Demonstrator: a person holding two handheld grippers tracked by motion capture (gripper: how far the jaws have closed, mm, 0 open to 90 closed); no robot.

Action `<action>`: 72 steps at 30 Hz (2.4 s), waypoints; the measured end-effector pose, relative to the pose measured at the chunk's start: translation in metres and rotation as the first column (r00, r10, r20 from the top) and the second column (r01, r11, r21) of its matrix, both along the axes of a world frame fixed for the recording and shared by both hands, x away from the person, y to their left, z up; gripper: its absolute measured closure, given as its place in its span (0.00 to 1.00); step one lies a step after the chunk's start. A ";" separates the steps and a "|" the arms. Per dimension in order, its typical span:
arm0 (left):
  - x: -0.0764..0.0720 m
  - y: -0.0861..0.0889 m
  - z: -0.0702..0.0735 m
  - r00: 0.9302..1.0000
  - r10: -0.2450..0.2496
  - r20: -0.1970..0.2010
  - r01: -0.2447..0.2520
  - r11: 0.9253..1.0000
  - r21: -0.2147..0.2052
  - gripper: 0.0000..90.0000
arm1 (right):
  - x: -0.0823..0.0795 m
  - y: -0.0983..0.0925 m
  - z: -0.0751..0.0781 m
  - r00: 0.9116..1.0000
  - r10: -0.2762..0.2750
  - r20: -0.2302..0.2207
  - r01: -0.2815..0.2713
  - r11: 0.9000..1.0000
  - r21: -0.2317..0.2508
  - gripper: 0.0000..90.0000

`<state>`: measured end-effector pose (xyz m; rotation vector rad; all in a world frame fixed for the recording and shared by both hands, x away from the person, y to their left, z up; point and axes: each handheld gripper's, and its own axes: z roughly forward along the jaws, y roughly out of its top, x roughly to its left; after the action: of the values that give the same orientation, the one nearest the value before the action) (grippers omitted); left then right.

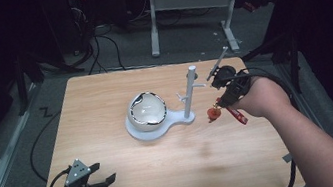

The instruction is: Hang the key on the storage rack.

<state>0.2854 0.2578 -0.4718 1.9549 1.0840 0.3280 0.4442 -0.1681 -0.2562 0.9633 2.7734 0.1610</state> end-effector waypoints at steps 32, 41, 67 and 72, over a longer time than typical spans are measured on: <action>-0.002 0.002 0.000 1.000 0.003 0.003 -0.003 1.000 -0.005 0.32 | 0.054 0.021 0.011 0.998 -0.056 0.020 0.055 0.998 0.037 0.83; -0.003 0.003 0.000 1.000 0.004 -0.002 -0.004 1.000 0.000 0.32 | 0.064 0.026 0.011 0.999 -0.051 -0.001 0.051 0.998 0.030 0.82; -0.002 -0.003 -0.004 1.000 -0.009 -0.012 0.009 1.000 0.015 0.32 | 0.046 -0.012 0.005 0.982 -0.167 0.084 0.159 0.982 0.101 0.73; -0.002 -0.003 -0.005 1.000 -0.012 -0.017 0.012 1.000 0.016 0.32 | 0.042 -0.024 -0.008 0.977 -0.196 0.083 0.186 0.975 0.122 0.72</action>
<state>0.2834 0.2544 -0.4764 1.9807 1.0827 0.3152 0.4857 -0.1925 -0.2639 1.2108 2.5917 0.3280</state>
